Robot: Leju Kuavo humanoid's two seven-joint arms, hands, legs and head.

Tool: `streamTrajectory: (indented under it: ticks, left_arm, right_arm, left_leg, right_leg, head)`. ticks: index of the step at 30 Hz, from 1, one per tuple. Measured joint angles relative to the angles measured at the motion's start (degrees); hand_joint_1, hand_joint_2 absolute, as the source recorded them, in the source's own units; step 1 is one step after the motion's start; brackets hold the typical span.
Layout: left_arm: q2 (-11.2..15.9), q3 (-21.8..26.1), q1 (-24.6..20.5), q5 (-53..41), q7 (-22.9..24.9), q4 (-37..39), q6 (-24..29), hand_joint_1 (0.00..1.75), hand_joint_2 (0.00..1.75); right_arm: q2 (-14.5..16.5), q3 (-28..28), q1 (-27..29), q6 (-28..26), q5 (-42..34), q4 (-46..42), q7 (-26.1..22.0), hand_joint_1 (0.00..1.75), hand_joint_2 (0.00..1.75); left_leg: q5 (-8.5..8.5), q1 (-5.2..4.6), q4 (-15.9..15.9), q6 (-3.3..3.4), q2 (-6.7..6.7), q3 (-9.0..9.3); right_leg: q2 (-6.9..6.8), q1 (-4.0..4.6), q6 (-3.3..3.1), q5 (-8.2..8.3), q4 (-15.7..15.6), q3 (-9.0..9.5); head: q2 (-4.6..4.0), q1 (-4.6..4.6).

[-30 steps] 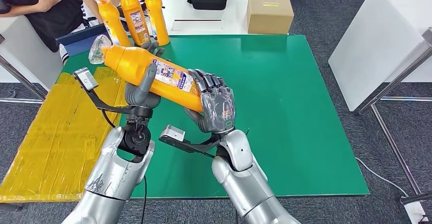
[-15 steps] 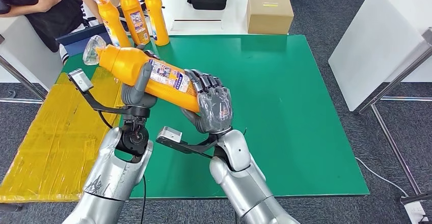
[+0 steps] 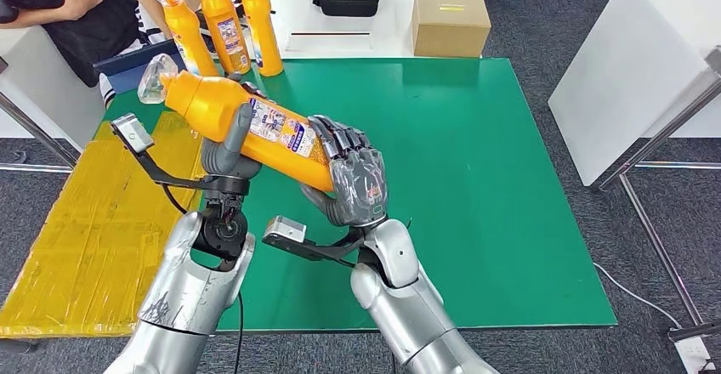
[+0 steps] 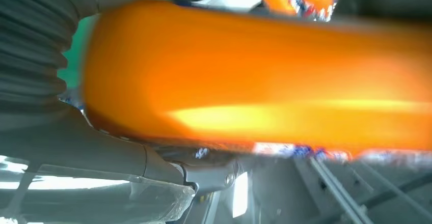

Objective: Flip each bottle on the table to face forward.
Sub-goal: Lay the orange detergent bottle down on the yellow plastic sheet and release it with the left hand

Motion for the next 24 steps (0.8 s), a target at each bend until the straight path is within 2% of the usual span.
streamTrajectory:
  ticks: [3, 7, 9, 16, 21, 24]
  left_arm:
    - [0.01, 0.73, -0.72, -1.36, -1.21, -0.10, 1.17, 1.75, 1.75]
    - [0.19, 2.81, -1.52, -2.92, -3.23, -0.16, 2.22, 1.75, 1.75]
    - [0.32, 3.70, -1.66, -3.10, -3.54, -0.16, 2.32, 1.75, 1.75]
    - [0.57, 4.93, -1.71, -3.20, -3.76, -0.16, 2.44, 1.75, 1.75]
    - [1.28, 5.92, -2.01, -4.48, -5.51, 0.10, 2.99, 1.75, 1.75]
    - [2.17, 6.37, -2.64, -7.86, -7.77, 0.72, 5.24, 1.75, 1.75]
  right_arm:
    - [-0.06, -0.14, 1.20, -0.02, -5.71, 0.07, -3.91, 0.00, 1.75]
    - [-0.20, -0.21, 2.48, -0.02, -21.68, 0.26, -11.76, 0.00, 1.75]
    - [-0.28, -0.33, 2.74, -0.02, -26.11, 0.29, -14.33, 0.00, 1.75]
    - [-0.42, -0.49, 3.06, -0.02, -28.33, 0.30, -15.78, 0.00, 1.75]
    - [-0.44, 0.78, 3.28, -0.02, -40.24, -0.69, -20.90, 0.00, 1.75]
    - [-0.68, 2.54, 4.00, -0.02, -44.99, -3.83, -21.53, 0.00, 1.75]
  left_leg:
    - [0.00, 0.00, 0.00, 0.00, 0.00, 0.00]
    - [0.00, 0.01, 0.00, 0.00, 0.00, 0.00]
    - [0.00, 0.01, -0.01, 0.00, 0.00, 0.00]
    - [0.00, 0.00, 0.00, 0.00, 0.00, 0.00]
    - [0.00, 0.00, 0.00, 0.00, 0.00, -0.01]
    - [0.00, 0.00, 0.00, 0.00, 0.01, 0.00]
  right_leg:
    - [0.00, 0.00, 0.00, 0.00, 0.00, 0.00]
    - [0.00, 0.00, 0.00, 0.00, 0.00, 0.00]
    - [0.00, 0.00, 0.00, 0.00, 0.00, 0.00]
    - [0.00, 0.00, 0.00, 0.00, 0.00, 0.01]
    - [0.00, 0.00, 0.00, 0.00, 0.00, 0.00]
    - [0.00, 0.00, 0.00, 0.00, 0.00, -0.02]
  head:
    - [0.00, 0.01]
    - [0.00, 0.00]
    - [0.00, 0.00]
    - [0.00, 0.00]
    - [0.00, 0.00]
    - [0.00, 0.00]
